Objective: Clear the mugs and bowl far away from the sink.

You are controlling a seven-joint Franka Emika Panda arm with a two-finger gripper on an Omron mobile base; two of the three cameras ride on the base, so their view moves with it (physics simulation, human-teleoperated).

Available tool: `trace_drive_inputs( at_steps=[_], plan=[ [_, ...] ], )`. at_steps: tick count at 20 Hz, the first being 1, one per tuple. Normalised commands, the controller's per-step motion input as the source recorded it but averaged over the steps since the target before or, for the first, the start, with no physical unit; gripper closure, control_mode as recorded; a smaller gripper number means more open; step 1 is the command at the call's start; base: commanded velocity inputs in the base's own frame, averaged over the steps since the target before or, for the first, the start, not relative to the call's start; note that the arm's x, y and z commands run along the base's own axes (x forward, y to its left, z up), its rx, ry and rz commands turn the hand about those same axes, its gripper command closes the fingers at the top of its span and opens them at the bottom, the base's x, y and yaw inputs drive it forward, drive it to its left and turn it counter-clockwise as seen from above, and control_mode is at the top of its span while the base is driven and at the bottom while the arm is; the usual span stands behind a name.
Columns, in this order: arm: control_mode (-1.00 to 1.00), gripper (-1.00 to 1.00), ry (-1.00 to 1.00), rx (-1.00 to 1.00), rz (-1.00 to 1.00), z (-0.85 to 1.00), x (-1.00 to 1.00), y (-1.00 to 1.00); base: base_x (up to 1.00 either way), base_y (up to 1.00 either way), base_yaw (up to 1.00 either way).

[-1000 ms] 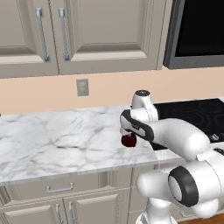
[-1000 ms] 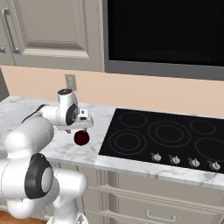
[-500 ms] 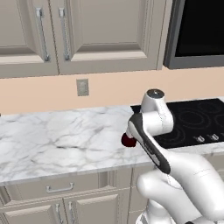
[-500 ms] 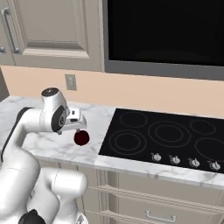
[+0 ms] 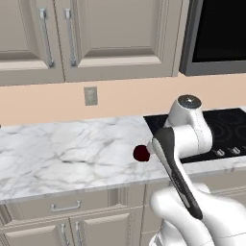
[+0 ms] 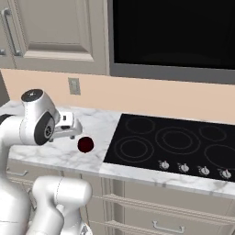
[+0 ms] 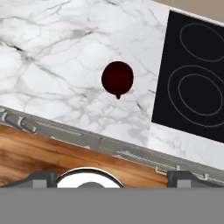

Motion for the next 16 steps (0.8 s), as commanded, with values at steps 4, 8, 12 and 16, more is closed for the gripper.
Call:
trace_drive_inputs(
  at_steps=[4,8,12,16],
  plan=[
    [-1.0,-1.0,0.0,0.0,-0.16,0.46,-0.43,0.0,0.0,0.0,0.0],
    [-1.0,-1.0,-0.08,0.0,-0.16,0.68,-0.79,0.0,0.0,0.0,0.0],
    [-1.0,-1.0,-0.05,0.0,-0.11,0.81,-0.68,0.02,0.0,0.0,0.0],
    [-1.0,-1.0,-0.06,0.06,-0.01,0.5,-0.73,-0.01,0.0,0.0,0.0]
  ],
)
